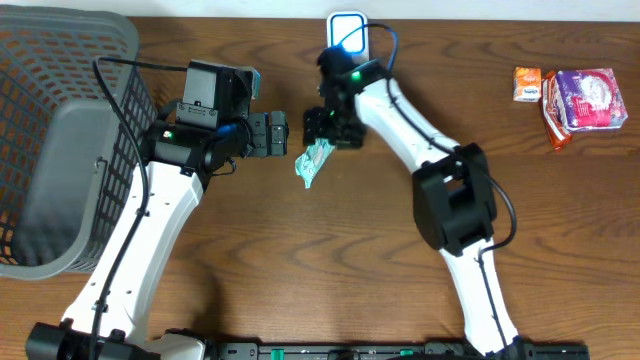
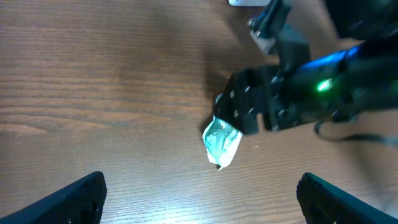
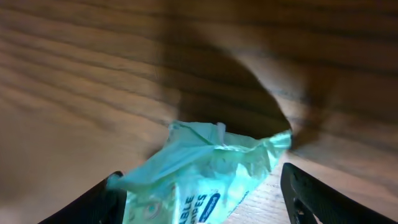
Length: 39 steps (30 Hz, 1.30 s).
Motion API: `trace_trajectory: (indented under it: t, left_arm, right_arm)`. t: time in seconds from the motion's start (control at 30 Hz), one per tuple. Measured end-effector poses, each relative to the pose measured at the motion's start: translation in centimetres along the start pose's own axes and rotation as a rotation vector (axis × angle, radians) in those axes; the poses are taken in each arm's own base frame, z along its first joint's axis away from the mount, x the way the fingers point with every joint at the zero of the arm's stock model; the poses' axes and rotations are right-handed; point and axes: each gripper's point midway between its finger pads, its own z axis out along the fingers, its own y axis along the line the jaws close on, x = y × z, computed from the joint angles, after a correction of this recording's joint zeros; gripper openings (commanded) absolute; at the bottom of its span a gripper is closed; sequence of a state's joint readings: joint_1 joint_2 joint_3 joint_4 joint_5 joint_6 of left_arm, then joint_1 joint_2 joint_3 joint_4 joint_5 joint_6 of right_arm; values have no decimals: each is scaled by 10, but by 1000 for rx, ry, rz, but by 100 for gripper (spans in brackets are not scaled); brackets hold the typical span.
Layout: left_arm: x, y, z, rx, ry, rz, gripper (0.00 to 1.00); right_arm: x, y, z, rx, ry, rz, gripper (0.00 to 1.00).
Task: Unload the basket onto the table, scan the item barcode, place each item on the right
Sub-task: 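Reach right gripper to the green wipes pack and grasp it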
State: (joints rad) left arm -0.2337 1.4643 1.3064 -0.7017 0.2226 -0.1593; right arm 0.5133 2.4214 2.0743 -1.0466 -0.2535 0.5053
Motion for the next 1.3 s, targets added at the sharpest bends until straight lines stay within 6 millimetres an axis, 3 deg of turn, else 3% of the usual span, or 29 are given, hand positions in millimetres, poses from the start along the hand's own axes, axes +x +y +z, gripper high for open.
trace_trajectory:
  t: [0.2, 0.3, 0.4, 0.47, 0.6, 0.7, 0.8, 0.93, 1.07, 1.3]
  left_arm:
    - [0, 0, 0, 0, 0, 0, 98]
    - [0, 0, 0, 0, 0, 0, 98]
    - [0, 0, 0, 0, 0, 0, 98]
    - [0, 0, 0, 0, 0, 0, 98]
    - [0, 0, 0, 0, 0, 0, 98]
    - [0, 0, 0, 0, 0, 0, 98]
    - [0, 0, 0, 0, 0, 0, 98]
    - [0, 0, 0, 0, 0, 0, 98]
    - [0, 0, 0, 0, 0, 0, 98]
    - [0, 0, 0, 0, 0, 0, 98]
  right_arm:
    - [13, -42, -7, 263, -4, 27, 74]
    - [4, -75, -32, 319, -13, 51, 75]
    - [-6, -101, -73, 334, -52, 86, 75]
    - [-11, -104, -102, 297, -93, 84, 75]
    - [-12, -76, -136, 178, -141, 7, 76]
    - [-8, -59, -132, 155, -138, -47, 77]
    - [-3, -50, -121, 155, -117, -78, 67]
    - [4, -44, -99, 167, -75, -40, 69]
    - [11, -48, -83, 183, -43, 108, 60]
    - [21, -62, -57, 195, -30, 407, 57]
